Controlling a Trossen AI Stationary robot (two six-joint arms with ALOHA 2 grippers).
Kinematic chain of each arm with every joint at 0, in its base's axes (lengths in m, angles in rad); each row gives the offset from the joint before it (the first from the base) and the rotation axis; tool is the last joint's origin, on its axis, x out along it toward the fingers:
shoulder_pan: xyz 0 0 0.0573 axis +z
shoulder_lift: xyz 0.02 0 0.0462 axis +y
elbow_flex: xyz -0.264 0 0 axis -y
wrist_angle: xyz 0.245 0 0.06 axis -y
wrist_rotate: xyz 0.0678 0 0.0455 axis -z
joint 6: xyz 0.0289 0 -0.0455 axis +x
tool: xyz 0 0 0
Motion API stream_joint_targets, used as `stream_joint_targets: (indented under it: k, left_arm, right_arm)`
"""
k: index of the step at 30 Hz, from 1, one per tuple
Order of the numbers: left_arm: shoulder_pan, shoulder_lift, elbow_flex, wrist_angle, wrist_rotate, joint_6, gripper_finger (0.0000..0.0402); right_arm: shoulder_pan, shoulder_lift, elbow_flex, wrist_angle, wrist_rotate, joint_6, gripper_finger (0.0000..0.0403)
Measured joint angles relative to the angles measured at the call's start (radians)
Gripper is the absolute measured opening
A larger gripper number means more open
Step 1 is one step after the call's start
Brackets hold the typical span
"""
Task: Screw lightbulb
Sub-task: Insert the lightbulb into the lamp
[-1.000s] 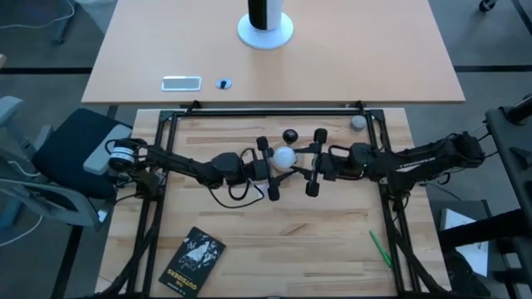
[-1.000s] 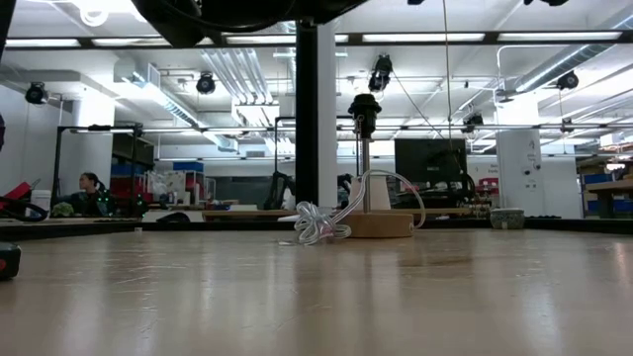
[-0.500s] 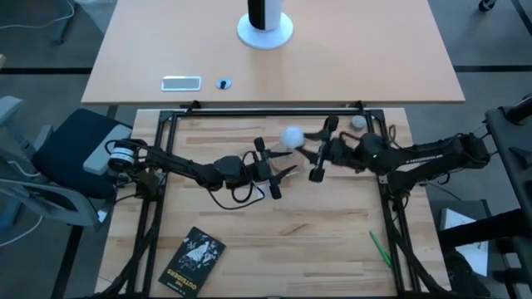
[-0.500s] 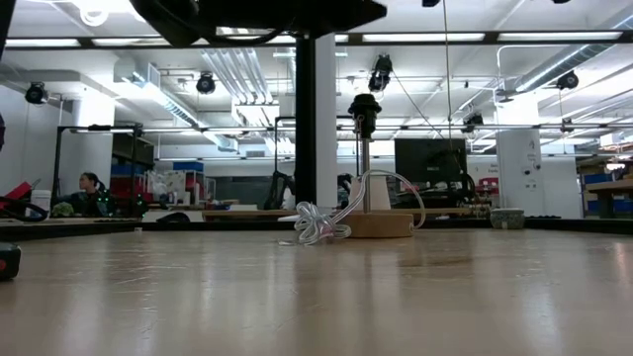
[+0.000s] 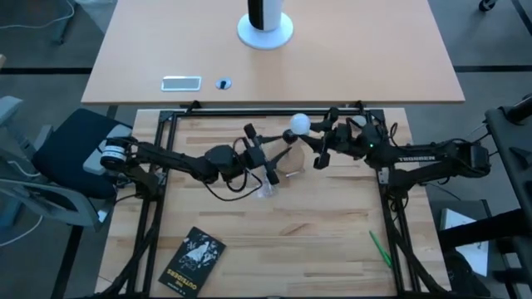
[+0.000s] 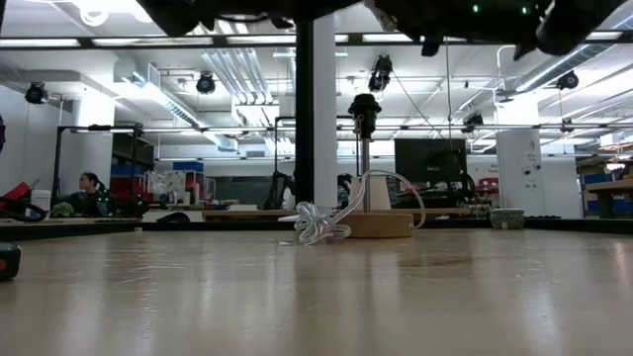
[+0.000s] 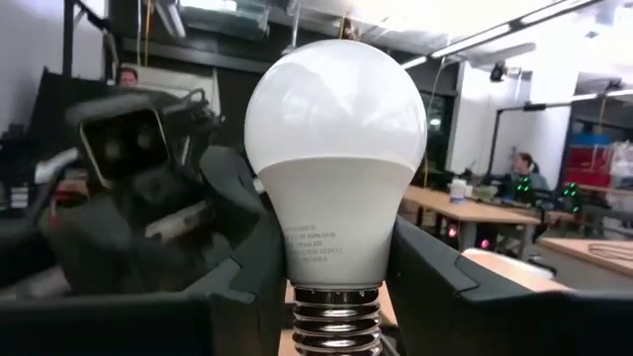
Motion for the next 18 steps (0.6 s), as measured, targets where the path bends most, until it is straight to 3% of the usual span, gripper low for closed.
stream_joint_targets:
  k: [4,9,14,18]
  left_arm:
    - [0.061,-0.042,0.0,-0.032,0.023,-0.193,0.018]
    - [0.144,-0.075,0.025,-0.235,0.246,-0.336,0.022]
    - [0.169,-0.099,0.17,-0.684,0.238,-0.245,0.0268]
    - [0.166,-0.087,0.388,-1.106,0.269,-0.165,0.0286]
  right_arm:
    - [-0.007,-0.002,-0.048,0.037,0.0,-0.059,0.0129]
    - [0.001,0.01,-0.051,0.005,0.001,-0.103,0.0129]
    - [0.001,0.011,-0.051,-0.059,0.006,-0.117,0.0128]
    - [0.001,0.011,-0.046,-0.167,0.027,-0.133,0.0128]
